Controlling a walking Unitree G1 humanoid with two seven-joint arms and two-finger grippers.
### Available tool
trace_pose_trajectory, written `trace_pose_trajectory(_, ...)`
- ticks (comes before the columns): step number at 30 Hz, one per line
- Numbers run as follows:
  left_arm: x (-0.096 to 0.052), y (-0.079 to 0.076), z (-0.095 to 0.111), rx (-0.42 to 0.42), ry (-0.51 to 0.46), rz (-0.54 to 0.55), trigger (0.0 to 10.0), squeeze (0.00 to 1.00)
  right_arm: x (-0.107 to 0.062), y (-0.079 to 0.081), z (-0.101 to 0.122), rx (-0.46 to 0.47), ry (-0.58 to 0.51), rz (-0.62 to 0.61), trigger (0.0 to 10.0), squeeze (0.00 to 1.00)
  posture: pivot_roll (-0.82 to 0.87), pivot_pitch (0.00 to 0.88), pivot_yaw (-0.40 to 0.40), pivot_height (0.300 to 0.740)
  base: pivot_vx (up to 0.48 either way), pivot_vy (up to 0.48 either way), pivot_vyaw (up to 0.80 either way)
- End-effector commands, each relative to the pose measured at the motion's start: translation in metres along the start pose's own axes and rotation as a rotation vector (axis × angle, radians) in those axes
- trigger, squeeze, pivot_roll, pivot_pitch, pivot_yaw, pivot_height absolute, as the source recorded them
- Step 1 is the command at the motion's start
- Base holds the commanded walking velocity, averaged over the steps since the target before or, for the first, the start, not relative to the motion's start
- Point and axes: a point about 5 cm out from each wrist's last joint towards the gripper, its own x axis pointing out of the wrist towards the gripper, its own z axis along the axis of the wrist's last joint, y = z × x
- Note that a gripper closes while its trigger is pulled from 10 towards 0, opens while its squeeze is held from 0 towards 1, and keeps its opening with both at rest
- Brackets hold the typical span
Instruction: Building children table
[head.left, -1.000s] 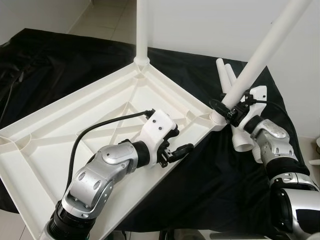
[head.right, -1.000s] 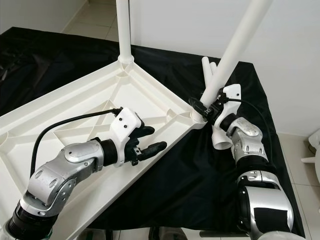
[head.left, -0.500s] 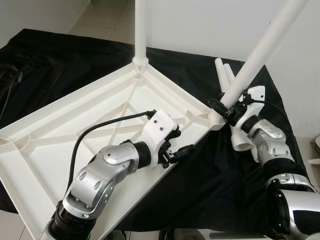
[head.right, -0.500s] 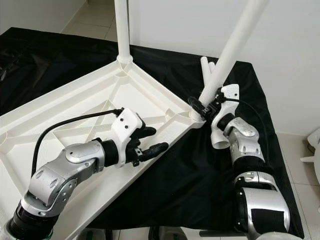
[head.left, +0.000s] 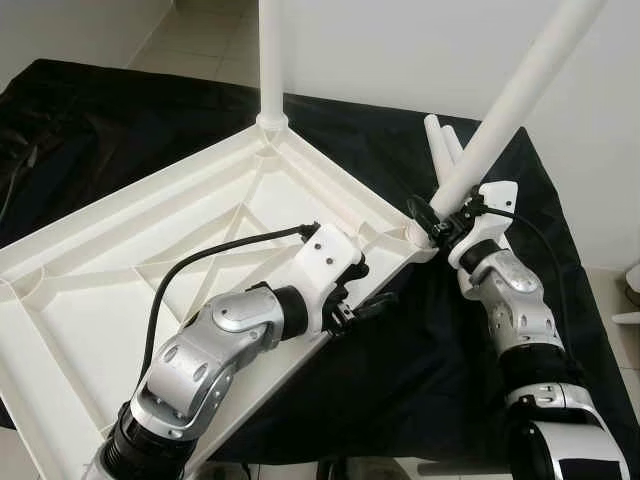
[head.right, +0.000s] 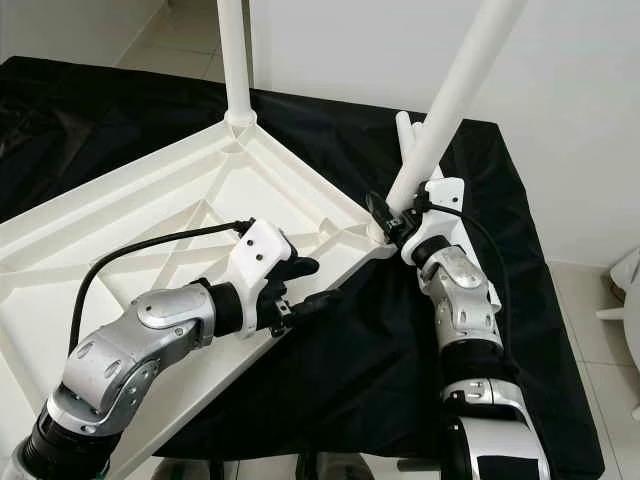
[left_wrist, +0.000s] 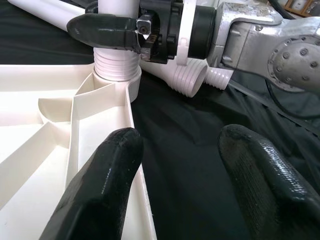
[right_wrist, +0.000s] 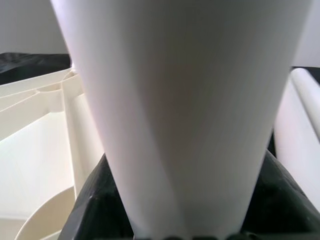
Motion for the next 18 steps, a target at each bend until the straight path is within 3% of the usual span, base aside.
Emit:
trace_pose_trajectory(1, 0.002, 0.000, -0.003, -0.008, 0.012, 0.017, 10.0, 0.00, -0.002, 0.004, 0.001, 0.024, -0.001, -0.063, 0.0, 0.00, 0.05, 0.095, -0.068, 0.740, 0.000, 0.000, 0.00)
trace_pose_trajectory(3, 0.002, 0.000, -0.003, -0.008, 0.012, 0.017, 10.0, 0.00, -0.002, 0.004, 0.001, 0.024, -0.001, -0.063, 0.0, 0.00, 0.05, 0.095, -0.068, 0.740, 0.000, 0.000, 0.00)
trace_pose_trajectory(6, 0.002, -0.001, -0.003, -0.010, 0.011, 0.014, 10.0, 0.00, -0.009, 0.013, 0.004, 0.005, 0.004, -0.174, 0.0, 0.00, 0.05, 0.093, -0.070, 0.740, 0.000, 0.000, 0.00)
trace_pose_trajectory(16, 0.002, 0.000, -0.004, -0.009, 0.012, 0.014, 10.0, 0.00, -0.017, 0.025, 0.007, 0.000, -0.008, -0.281, 0.0, 0.00, 0.05, 0.088, -0.069, 0.740, 0.000, 0.000, 0.00)
trace_pose_trajectory(18, 0.002, 0.000, -0.004, -0.007, 0.014, 0.014, 10.0, 0.00, -0.022, 0.029, 0.006, -0.003, -0.004, -0.362, 0.0, 0.00, 0.05, 0.088, -0.068, 0.740, 0.000, 0.000, 0.00)
